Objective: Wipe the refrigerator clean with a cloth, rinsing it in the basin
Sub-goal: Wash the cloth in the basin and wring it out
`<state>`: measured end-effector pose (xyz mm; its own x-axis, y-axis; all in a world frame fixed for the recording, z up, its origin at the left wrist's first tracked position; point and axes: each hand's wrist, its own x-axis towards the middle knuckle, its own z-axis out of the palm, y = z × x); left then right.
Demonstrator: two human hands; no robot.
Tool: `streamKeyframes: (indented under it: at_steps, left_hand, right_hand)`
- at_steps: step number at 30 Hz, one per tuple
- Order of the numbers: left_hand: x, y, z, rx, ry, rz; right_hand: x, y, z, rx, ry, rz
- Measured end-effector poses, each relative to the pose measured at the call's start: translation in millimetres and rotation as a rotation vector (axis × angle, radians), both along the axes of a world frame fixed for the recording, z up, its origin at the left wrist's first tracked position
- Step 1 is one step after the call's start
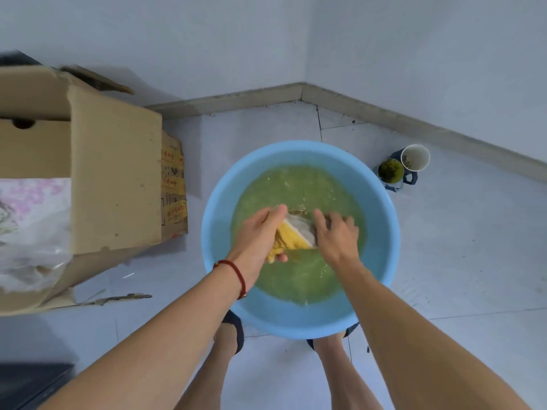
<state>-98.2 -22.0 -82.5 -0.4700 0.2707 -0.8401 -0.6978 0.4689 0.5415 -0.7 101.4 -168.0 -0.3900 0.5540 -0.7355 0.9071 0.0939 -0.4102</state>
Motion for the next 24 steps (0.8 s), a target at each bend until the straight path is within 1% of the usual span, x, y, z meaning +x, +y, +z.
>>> streamKeyframes:
  at_steps: [1, 3, 4, 6, 7, 8, 9, 12, 14, 16, 18, 20, 21, 23, 24]
  left_hand:
    - [-1.6, -0.3, 13.7, 0.061, 0.011, -0.071]
    - [-3.0, 4.1, 42.6, 0.164, 0.033, -0.19]
    - [-2.8, 8.6, 56.1, 0.176, 0.056, -0.243]
    - [-4.0, 17.6, 80.1, 0.174, 0.102, -0.333]
    - [-4.2, 21.5, 90.9, 0.176, 0.11, -0.363]
    - [-5.1, 22.9, 95.2, 0.188, 0.097, -0.373]
    - [-6.6, 24.7, 106.6, 0.204, 0.071, -0.374]
    - [-17.2, 19.4, 127.6, 0.228, -0.082, -0.339]
    - [-29.9, 10.1, 136.5, 0.263, -0.205, -0.286]
    - [-42.2, -1.9, 142.8, 0.308, -0.327, -0.234]
    - [-48.1, -8.3, 145.7, 0.348, -0.408, -0.226]
    - [-48.0, -10.2, 147.7, 0.362, -0.436, -0.223]
    - [-47.9, -10.3, 147.5, 0.354, -0.424, -0.212]
    - [-47.8, -12.6, 143.4, 0.257, -0.344, -0.163]
    - [-47.0, -16.7, 138.2, 0.184, -0.276, -0.159]
  right_hand:
    - [8.0, 2.5, 14.7, 0.041, 0.039, 0.041]
    - [26.6, 3.3, 44.6, 0.107, 0.192, 0.09]
    - [35.0, 1.3, 61.2, 0.059, 0.286, 0.109]
    - [41.2, -3.7, 90.1, -0.142, 0.416, 0.167]
    - [39.3, -7.1, 102.1, -0.207, 0.464, 0.22]
    - [35.7, -12.1, 100.0, -0.229, 0.519, 0.248]
    - [30.5, -13.8, 111.1, -0.224, 0.551, 0.231]
    - [17.6, -15.9, 123.9, -0.219, 0.559, 0.08]
    - [15.2, -9.6, 132.3, -0.205, 0.563, 0.02]
    - [12.5, -4.0, 146.8, -0.213, 0.576, 0.106]
    - [7.7, -2.4, 161.1, -0.197, 0.567, 0.288]
    - [3.1, -4.5, 166.9, -0.132, 0.551, 0.431]
    - [1.0, -4.7, 168.0, -0.066, 0.532, 0.451]
    - [-1.2, 1.3, 168.9, 0.031, 0.484, 0.393]
    - [-0.4, 5.9, 168.8, 0.033, 0.463, 0.33]
